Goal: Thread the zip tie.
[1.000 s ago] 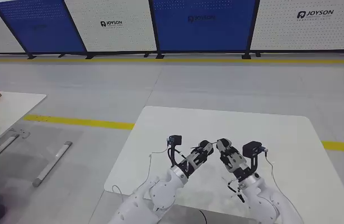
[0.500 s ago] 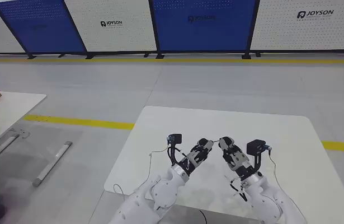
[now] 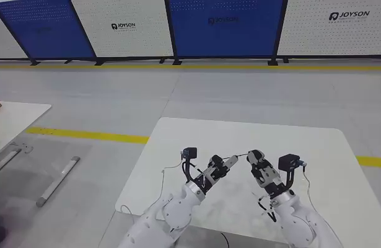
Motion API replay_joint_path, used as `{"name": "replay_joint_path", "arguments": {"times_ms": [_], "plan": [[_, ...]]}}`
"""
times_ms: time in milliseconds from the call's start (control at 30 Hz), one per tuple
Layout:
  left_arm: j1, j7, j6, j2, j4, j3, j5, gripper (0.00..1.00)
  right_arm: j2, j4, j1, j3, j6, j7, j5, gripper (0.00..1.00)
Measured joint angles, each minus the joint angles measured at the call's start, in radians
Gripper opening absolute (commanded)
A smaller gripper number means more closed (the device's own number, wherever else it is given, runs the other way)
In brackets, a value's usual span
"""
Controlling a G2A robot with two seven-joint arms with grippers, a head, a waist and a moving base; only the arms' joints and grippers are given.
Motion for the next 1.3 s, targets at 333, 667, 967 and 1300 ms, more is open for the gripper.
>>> {"name": "replay_joint_path", "arguments": {"times_ms": [333, 667, 967, 1300], "plan": [[0.001, 0.0, -0.027, 0.0, 0.011, 0.004, 0.015, 0.0, 0.001, -0.005, -0.011, -0.004, -0.003, -0.008, -0.012, 0.0], [0.004, -0.002, -0.033, 0.0, 0.013, 0.008, 0.028, 0.0, 0.002, -0.007, -0.02, -0.003, -0.007, -0.016, -0.012, 0.0], [0.008, -0.001, -0.032, 0.0, 0.004, 0.012, 0.044, 0.0, 0.003, -0.006, -0.027, -0.001, -0.021, -0.024, -0.01, 0.0], [0.013, 0.006, -0.035, 0.0, 0.007, 0.009, 0.048, 0.05, 0.003, 0.0, -0.025, -0.011, -0.019, -0.028, -0.02, 0.0]]}}
